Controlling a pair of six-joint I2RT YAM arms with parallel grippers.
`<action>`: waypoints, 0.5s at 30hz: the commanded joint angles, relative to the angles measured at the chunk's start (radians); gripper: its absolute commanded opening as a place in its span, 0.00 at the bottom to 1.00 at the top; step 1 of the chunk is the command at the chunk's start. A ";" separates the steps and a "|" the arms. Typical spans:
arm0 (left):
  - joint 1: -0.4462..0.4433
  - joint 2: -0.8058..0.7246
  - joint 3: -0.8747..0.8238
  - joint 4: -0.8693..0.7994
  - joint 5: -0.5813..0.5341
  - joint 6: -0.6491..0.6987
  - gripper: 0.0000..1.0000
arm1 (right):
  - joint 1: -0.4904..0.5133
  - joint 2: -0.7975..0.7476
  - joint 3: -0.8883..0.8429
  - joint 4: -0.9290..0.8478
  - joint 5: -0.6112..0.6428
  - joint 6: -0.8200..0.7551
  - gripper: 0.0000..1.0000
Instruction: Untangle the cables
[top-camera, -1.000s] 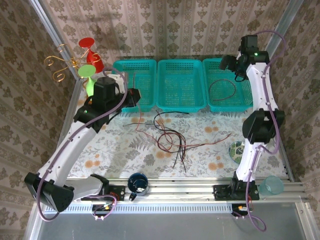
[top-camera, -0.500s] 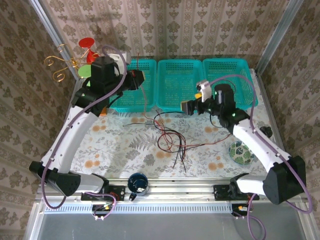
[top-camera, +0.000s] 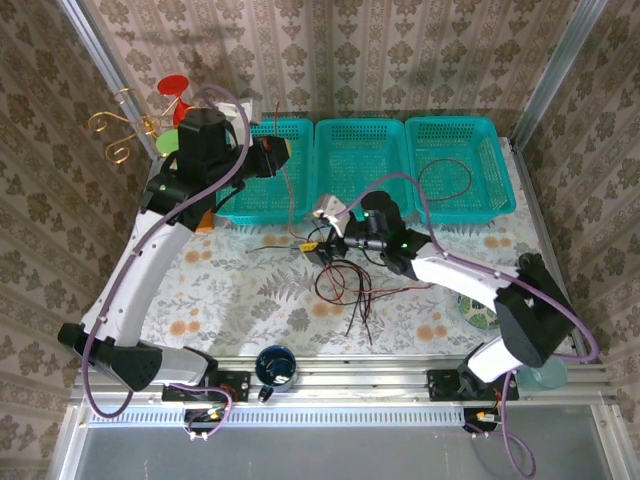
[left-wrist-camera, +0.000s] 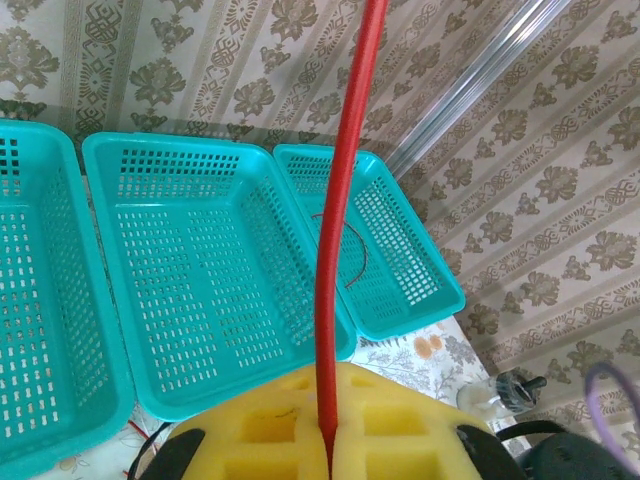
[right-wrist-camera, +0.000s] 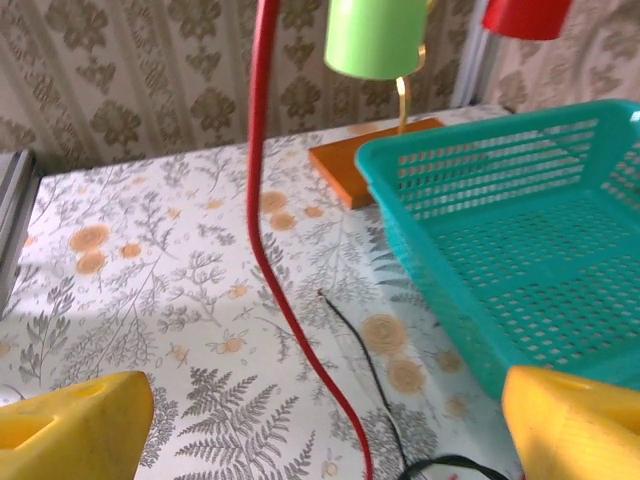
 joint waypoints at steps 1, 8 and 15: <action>-0.008 -0.025 0.023 -0.016 0.017 0.005 0.00 | 0.022 0.069 0.078 0.043 -0.021 -0.044 0.89; -0.008 -0.030 0.034 -0.039 0.022 0.007 0.00 | 0.022 0.171 0.164 0.021 -0.064 -0.016 0.53; -0.002 -0.035 0.023 -0.039 0.023 0.006 0.00 | 0.022 0.203 0.199 -0.048 -0.087 -0.036 0.20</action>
